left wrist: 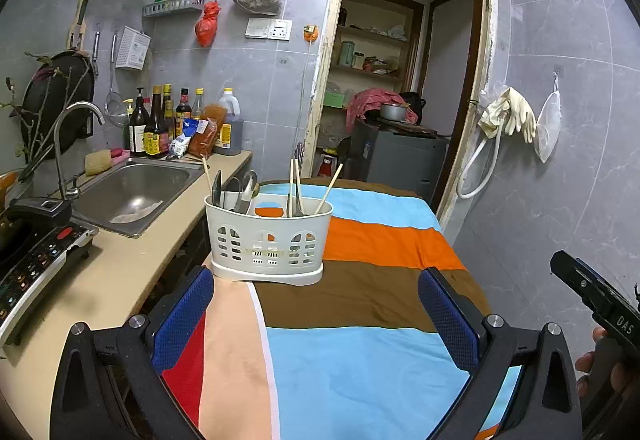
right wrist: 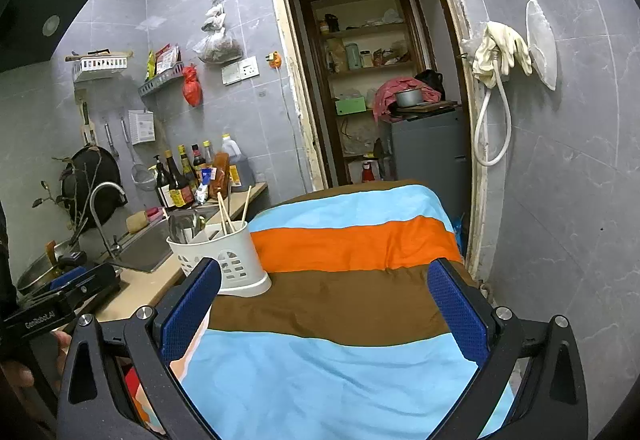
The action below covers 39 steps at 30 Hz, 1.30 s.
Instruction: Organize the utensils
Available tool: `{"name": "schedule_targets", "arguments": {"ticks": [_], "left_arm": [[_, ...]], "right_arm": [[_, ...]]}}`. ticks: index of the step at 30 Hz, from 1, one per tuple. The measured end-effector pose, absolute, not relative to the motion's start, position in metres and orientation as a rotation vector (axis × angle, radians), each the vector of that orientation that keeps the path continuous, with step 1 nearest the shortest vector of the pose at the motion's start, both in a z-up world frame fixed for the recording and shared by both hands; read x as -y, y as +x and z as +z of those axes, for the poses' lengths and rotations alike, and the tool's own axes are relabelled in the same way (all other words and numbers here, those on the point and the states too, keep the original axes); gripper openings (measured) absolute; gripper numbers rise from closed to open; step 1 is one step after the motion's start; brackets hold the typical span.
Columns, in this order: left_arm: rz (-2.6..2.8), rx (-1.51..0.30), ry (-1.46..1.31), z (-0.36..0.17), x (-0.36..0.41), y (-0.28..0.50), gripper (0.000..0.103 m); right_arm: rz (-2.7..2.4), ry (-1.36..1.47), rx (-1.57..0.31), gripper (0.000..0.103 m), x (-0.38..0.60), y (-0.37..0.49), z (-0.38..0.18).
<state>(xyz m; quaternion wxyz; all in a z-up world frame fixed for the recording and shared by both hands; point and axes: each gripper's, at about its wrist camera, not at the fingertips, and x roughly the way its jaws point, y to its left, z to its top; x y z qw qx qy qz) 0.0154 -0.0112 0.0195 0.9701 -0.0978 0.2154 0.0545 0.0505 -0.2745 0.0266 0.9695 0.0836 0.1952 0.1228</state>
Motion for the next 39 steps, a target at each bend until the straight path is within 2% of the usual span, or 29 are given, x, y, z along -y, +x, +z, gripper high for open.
{"name": "schedule_targets", "arguments": {"ticks": [39], "left_arm": [[0.121, -0.441, -0.189, 0.016, 0.011, 0.026, 0.102]], "right_arm": [[0.245, 0.174, -0.408, 0.101, 0.272, 0.052, 0.023]]}}
